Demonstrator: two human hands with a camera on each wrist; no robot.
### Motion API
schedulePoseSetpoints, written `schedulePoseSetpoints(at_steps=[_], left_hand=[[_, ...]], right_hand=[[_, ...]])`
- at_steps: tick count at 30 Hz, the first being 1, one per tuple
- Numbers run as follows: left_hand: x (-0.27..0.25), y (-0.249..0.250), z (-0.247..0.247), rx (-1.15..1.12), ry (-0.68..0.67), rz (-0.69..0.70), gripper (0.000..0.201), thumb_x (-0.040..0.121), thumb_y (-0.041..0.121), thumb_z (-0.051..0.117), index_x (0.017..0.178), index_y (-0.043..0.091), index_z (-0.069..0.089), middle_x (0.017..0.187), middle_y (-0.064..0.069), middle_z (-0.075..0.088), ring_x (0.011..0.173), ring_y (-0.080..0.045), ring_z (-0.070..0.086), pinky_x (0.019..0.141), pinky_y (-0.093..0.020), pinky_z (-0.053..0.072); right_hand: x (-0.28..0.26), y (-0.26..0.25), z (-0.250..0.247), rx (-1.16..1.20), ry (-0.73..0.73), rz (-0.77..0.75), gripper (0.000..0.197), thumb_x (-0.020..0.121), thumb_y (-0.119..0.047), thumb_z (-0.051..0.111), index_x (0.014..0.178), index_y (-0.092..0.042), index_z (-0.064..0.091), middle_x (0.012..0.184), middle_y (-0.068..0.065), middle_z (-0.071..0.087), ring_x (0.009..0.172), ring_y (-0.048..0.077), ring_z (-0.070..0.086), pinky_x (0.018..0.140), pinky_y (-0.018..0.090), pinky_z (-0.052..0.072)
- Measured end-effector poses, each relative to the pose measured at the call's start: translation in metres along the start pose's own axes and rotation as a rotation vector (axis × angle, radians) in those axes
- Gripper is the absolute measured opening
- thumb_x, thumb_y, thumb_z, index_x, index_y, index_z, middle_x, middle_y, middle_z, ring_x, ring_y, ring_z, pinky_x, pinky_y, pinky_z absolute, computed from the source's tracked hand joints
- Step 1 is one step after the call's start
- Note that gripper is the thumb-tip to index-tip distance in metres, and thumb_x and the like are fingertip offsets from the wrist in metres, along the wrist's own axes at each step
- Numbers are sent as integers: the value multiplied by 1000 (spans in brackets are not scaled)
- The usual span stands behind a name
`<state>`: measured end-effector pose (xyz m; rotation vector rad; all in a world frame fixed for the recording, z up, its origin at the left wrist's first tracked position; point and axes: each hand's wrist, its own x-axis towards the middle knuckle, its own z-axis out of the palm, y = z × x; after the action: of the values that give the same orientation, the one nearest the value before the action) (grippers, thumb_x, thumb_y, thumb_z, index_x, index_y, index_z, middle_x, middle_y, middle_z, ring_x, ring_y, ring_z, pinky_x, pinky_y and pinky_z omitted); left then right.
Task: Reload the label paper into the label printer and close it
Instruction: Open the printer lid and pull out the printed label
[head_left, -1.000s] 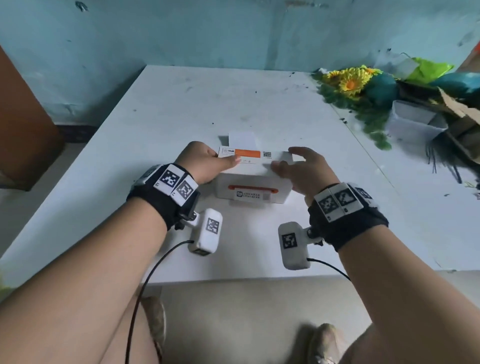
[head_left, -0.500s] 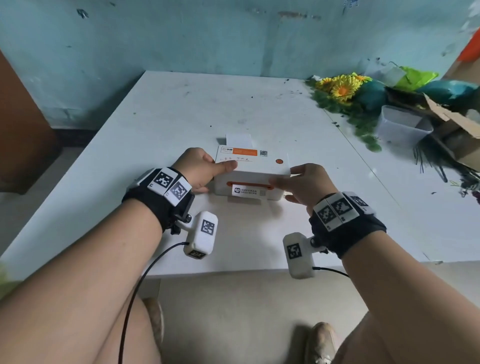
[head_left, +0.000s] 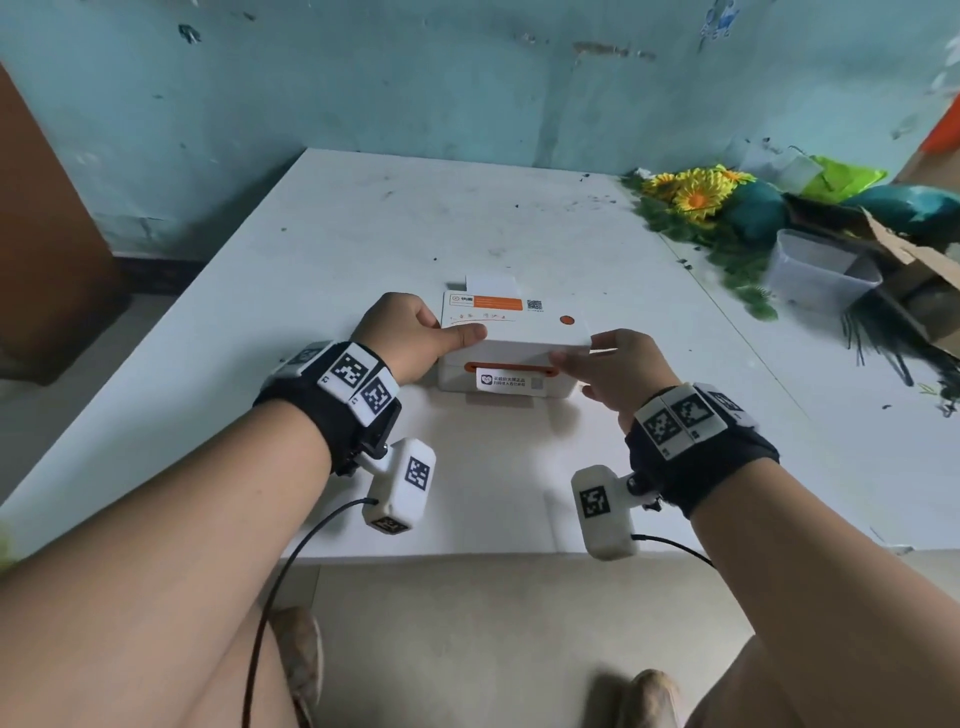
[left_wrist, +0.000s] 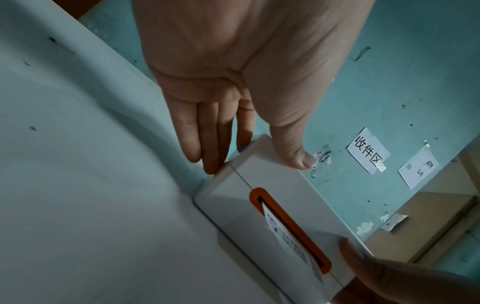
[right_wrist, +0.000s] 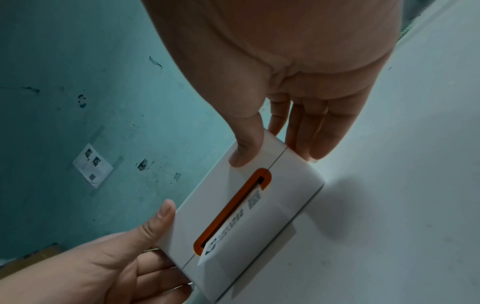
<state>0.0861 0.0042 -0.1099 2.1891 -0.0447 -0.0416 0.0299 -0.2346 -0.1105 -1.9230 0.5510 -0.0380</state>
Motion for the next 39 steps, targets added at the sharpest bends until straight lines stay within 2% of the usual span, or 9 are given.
schedulePoseSetpoints(at_steps=[4,8,11,14,18,22,29,34,39], left_hand=[[6,-5,-6,25,-30,-2,54,79,61,86,80,16,57,86,-15,72,83,-36,73,84,-40,62],[7,-7,-8,48,-23,18,56,79,64,84,79,15,58,99,-22,79,91,-39,78,86,-54,64],[7,-8,-8,52,-31,36,56,78,66,83,79,15,59,87,-22,75,92,-44,76,83,-50,65],[8,-12,-6,46,-29,48,55,82,59,83,67,17,51,82,-25,72,89,-45,76,68,-36,48],[5,-12,-8,49,-15,62,52,82,58,84,71,16,55,80,-21,71,82,-44,73,67,-36,43],[0,-9,-14,42,3,49,55,77,62,86,76,14,61,87,-14,80,75,-32,80,78,-45,61],[-7,-13,-21,36,-12,52,80,35,79,84,82,15,76,78,0,81,77,-23,80,79,-48,67],[-3,-15,-24,-4,21,44,69,34,72,90,77,19,80,78,3,81,78,-23,79,84,-47,66],[1,-22,-26,-29,12,24,48,46,47,103,78,18,82,80,1,83,84,-24,81,91,-47,65]], right_hand=[[1,0,6,-27,14,-31,39,84,-35,93,106,-18,65,107,10,77,94,29,73,103,56,60],[2,1,13,-88,16,-80,40,85,-44,90,94,-29,54,116,10,75,109,34,75,99,62,61],[3,3,14,-99,20,-116,38,87,-44,88,99,-27,56,112,10,75,107,33,75,97,62,61],[3,4,14,-110,35,-139,40,91,-42,84,111,-18,60,108,10,75,103,34,75,95,62,61],[3,5,14,-223,42,-187,36,101,-42,72,120,-15,58,110,7,74,100,30,74,78,44,60],[2,4,10,-272,28,-219,34,101,-43,72,116,-17,58,110,4,76,100,24,71,62,30,44],[2,-2,3,-341,8,-275,24,96,-42,78,97,-24,63,100,3,80,97,24,74,66,28,45],[5,-4,-1,-390,32,-272,35,92,-51,81,112,-23,76,94,-2,80,91,21,74,65,28,45],[6,-3,-4,-368,58,-286,49,89,-51,85,124,-17,77,110,1,81,98,22,71,80,30,48]])
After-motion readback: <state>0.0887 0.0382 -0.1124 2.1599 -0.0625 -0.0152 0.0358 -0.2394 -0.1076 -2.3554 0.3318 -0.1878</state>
